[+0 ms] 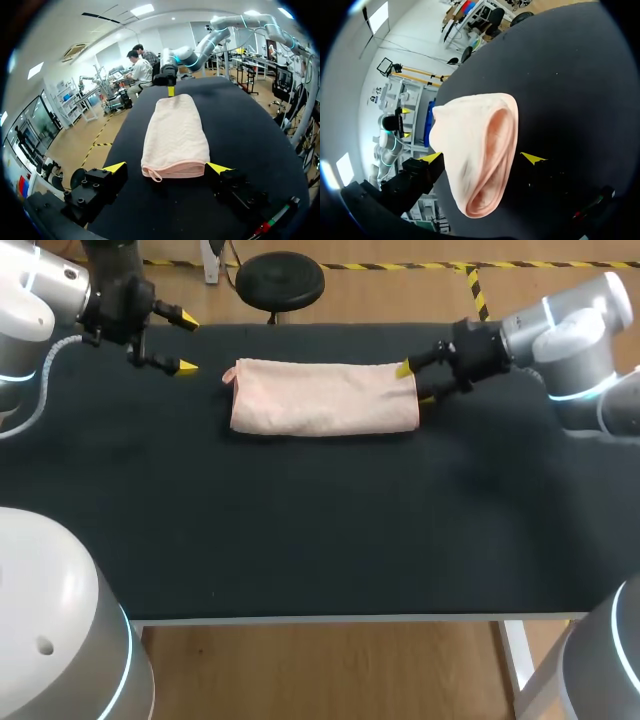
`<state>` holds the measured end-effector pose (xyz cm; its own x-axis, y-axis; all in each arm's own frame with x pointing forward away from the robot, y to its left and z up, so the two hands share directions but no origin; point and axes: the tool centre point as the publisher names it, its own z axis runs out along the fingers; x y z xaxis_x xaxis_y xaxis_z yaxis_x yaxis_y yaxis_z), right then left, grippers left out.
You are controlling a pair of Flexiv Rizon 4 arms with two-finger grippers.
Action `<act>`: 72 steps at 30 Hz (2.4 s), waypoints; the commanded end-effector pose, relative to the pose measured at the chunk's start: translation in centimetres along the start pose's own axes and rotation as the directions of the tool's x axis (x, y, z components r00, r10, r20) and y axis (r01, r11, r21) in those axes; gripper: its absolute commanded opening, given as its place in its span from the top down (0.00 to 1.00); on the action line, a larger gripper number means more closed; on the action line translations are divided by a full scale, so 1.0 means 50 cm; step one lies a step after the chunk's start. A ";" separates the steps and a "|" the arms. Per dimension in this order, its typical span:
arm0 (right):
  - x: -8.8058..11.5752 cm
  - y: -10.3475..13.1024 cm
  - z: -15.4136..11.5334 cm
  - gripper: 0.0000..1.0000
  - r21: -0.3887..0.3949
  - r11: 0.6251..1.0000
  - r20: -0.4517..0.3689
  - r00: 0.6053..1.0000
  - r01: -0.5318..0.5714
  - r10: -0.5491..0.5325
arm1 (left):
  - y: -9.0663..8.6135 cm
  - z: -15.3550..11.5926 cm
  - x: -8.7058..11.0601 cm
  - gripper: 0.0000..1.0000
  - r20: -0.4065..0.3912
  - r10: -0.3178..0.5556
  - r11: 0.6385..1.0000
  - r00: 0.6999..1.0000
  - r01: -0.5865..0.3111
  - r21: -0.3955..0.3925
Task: Fold the towel
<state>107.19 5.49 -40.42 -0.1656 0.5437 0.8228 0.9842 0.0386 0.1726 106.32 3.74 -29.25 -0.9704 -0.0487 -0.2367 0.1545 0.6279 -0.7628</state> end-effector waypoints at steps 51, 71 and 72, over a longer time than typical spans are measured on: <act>0.051 0.002 0.034 1.00 0.116 0.992 0.167 0.984 0.043 -0.062 | 0.002 0.002 0.001 0.00 0.003 0.003 1.000 1.000 -0.003 0.002; 0.219 0.029 0.085 1.00 0.272 0.951 0.591 0.755 0.144 -0.283 | 0.002 0.002 0.001 0.00 0.003 0.003 1.000 1.000 -0.003 0.002; 0.223 0.030 0.094 1.00 0.290 0.946 0.587 0.753 0.145 -0.296 | 0.002 0.002 0.001 0.00 0.003 0.003 1.000 1.000 -0.003 0.002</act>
<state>107.21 14.07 -34.11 -0.3720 0.8142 0.4458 0.9274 0.3465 0.1411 106.32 3.74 -29.26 -0.9703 -0.0488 -0.2367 0.1545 0.6279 -0.7628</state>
